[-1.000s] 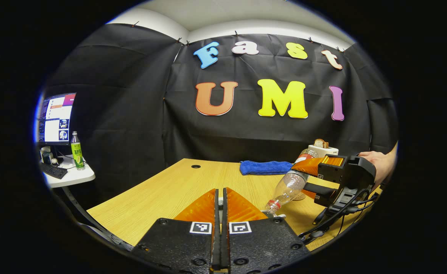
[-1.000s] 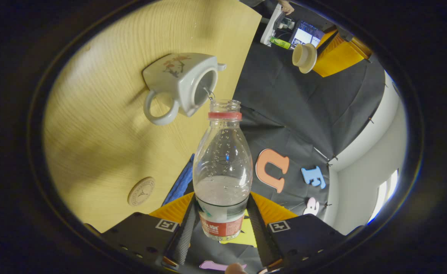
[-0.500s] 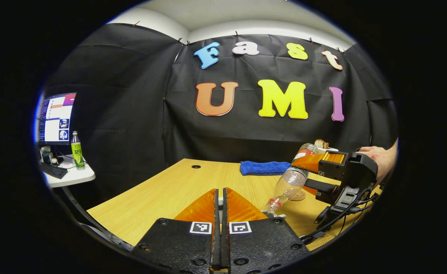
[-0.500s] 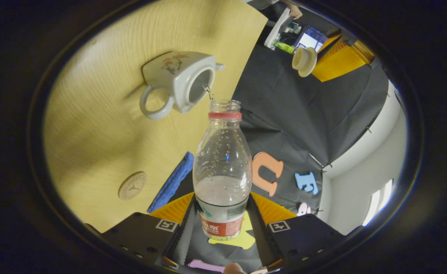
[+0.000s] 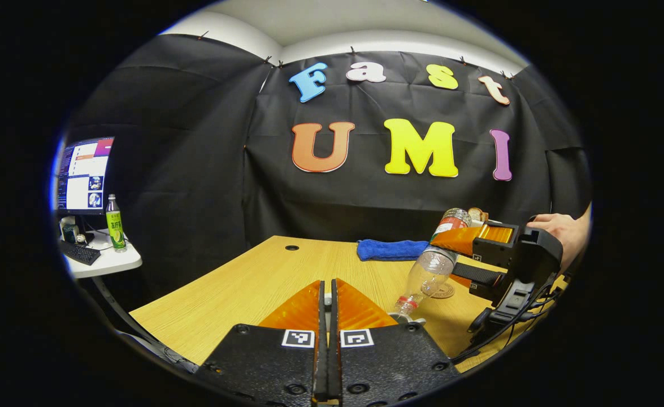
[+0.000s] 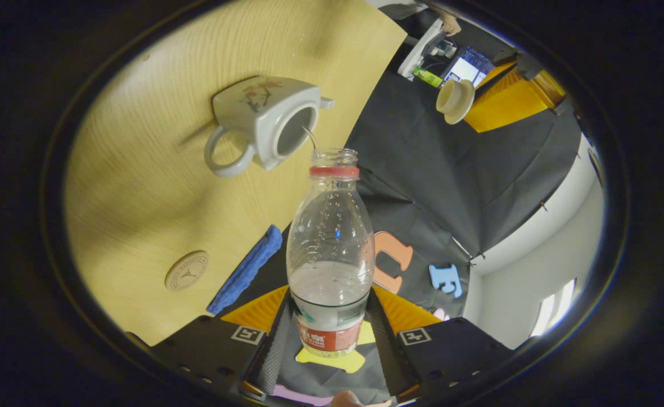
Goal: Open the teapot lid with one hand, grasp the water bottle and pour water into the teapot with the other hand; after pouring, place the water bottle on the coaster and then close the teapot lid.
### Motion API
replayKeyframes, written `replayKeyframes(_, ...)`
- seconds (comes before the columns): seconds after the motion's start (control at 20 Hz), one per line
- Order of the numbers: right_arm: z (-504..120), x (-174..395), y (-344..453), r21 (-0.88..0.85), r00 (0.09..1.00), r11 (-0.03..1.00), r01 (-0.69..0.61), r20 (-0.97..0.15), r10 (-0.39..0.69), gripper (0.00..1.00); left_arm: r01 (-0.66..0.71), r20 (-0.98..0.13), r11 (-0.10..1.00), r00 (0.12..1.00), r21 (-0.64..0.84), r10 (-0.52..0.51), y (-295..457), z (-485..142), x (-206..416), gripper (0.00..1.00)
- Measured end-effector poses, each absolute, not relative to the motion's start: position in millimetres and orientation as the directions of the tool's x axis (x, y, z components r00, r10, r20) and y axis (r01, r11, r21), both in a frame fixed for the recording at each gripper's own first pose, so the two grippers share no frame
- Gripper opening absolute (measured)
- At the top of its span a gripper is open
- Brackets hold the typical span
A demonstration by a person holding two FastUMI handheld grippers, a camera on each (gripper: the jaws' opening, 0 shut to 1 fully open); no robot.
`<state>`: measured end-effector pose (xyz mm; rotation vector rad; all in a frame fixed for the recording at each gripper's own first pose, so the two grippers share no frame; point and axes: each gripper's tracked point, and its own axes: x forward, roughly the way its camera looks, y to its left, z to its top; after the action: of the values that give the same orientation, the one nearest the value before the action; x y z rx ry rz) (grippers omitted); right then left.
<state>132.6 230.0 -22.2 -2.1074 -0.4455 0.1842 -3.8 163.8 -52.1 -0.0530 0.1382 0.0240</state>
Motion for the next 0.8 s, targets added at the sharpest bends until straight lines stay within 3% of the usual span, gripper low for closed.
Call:
replayKeyframes(0.5, -36.5, 132.9, 227.7, -0.889, 0.917, -0.409, 0.208, 0.032, 0.398, 0.71, -0.045, -0.125, 0.997, 0.991, -0.065, 0.037, 165.3, -47.3, -4.4, 0.03)
replayKeyframes(0.8, -67.9, 137.3, 205.2, -0.99, 0.94, -0.127, -0.058, -0.097, 0.326, 0.71, -0.05, -0.121, 0.997, 0.992, -0.061, 0.042, 166.2, -46.4, -4.8, 0.02)
